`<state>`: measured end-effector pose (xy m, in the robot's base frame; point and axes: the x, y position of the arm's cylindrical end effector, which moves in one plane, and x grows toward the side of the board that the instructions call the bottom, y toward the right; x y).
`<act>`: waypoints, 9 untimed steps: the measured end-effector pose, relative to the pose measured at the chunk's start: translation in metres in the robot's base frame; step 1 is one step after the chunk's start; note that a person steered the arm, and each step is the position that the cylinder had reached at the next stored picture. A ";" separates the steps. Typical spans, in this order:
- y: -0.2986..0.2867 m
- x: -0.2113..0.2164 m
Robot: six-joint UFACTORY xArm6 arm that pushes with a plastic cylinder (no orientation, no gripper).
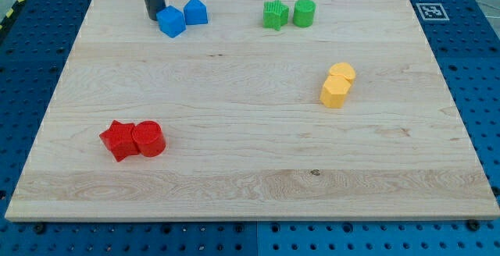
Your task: Slide the blue cube towards the center of the board
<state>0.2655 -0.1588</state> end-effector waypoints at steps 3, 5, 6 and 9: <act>0.018 0.018; 0.025 0.034; 0.025 0.055; 0.034 0.040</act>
<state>0.3054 -0.1244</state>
